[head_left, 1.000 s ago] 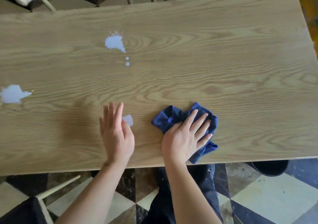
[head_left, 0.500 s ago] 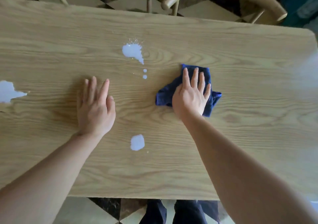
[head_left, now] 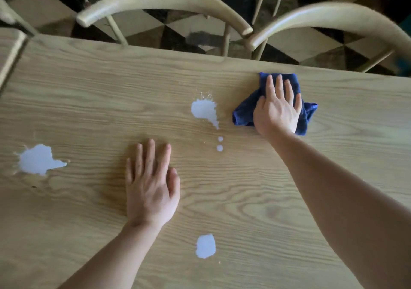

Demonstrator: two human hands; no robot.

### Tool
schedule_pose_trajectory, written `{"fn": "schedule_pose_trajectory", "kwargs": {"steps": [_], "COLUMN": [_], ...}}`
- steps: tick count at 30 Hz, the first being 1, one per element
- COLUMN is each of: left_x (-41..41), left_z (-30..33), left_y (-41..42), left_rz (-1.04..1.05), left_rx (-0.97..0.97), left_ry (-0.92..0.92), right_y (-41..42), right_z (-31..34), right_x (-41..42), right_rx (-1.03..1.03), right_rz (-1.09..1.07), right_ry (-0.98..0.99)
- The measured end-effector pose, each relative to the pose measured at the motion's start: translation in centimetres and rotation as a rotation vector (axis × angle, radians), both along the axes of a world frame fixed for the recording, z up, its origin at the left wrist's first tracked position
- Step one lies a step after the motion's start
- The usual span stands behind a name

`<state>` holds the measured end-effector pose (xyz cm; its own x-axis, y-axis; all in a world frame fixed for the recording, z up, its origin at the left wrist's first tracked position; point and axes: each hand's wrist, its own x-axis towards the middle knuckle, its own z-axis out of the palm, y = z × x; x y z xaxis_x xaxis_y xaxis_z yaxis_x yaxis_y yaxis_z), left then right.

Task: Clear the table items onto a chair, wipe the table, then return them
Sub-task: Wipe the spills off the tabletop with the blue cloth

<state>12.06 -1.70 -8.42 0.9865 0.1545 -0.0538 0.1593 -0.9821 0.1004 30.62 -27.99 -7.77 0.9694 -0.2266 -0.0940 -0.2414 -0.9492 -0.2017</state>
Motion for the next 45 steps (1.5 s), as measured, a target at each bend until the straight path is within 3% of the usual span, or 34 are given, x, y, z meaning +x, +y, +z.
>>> {"fn": "schedule_pose_trajectory", "kwargs": {"steps": [5,12,17,21,25,30,34,37,45], "left_x": [0.2,0.3,0.4,0.4,0.4,0.3,0.0,0.0,-0.1], "left_z": [0.4,0.5,0.5,0.6,0.5,0.5,0.6,0.6,0.4], "left_y": [-0.3,-0.3,-0.2,-0.1,0.0,-0.1,0.3,0.3,0.4], "left_rz": [-0.008,-0.012,-0.020,-0.028,-0.026,-0.030,-0.040,-0.039,-0.023], "left_rx": [0.021,0.012,0.010,-0.010,-0.026,-0.034,-0.072,-0.092,-0.127], "left_ry": [0.047,0.039,0.040,0.046,0.041,0.049,0.026,0.033,0.049], "right_y": [1.1,6.9,12.6,18.4,21.9,19.1,14.9,11.6,6.5], "right_z": [-0.4,0.0,0.2,0.6,0.2,0.0,0.5,0.6,1.0], "right_x": [2.6,6.8,9.2,10.2,9.4,7.8,6.6,5.1,1.0], "right_rx": [0.012,0.112,0.137,0.162,0.100,0.006,-0.069,-0.080,-0.077], "right_rz": [-0.123,-0.485,-0.440,-0.174,0.329,1.000,1.236,1.168,0.643], "right_ry": [-0.006,-0.034,-0.030,0.018,0.046,0.009,0.059,0.045,0.096]}}
